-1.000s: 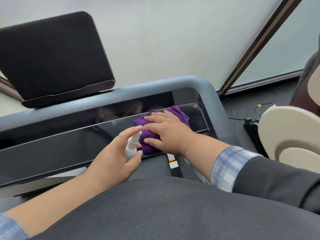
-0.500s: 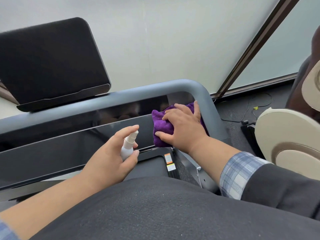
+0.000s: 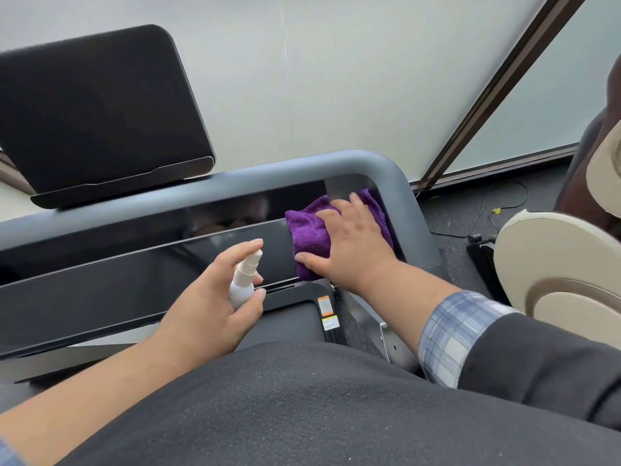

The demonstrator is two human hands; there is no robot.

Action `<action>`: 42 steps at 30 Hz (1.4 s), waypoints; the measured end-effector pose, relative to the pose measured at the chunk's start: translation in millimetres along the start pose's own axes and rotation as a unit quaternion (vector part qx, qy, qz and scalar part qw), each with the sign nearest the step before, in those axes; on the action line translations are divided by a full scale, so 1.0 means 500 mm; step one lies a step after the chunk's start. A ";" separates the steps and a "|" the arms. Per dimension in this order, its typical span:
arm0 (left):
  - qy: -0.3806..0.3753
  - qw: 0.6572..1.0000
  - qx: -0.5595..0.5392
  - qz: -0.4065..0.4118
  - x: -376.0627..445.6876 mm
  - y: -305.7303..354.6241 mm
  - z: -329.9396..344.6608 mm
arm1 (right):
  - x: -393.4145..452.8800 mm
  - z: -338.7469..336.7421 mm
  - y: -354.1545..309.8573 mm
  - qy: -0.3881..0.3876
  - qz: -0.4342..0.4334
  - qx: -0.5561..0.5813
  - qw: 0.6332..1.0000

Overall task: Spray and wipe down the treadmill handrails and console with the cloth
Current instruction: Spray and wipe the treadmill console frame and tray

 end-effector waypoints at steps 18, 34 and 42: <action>-0.021 1.000 -0.003 0.013 -0.007 0.022 0.015 | -0.029 -0.001 0.023 0.036 -0.010 0.020 0.999; 0.011 0.999 0.013 -0.047 -0.048 -0.050 -0.037 | 0.020 0.077 -0.187 -0.037 -0.080 -0.067 0.994; 0.048 0.996 0.017 -0.077 -0.092 -0.099 -0.109 | 0.039 0.114 -0.286 -0.053 -0.112 -0.086 0.989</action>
Point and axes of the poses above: each hand's wrist, its own x-axis towards the middle knuckle, its own z-axis out of the palm, y = z × x, the point moved 5 cm from there along x, towards the middle knuckle, and after that the axes turned 1 degree about x, right-handed, at the moved point
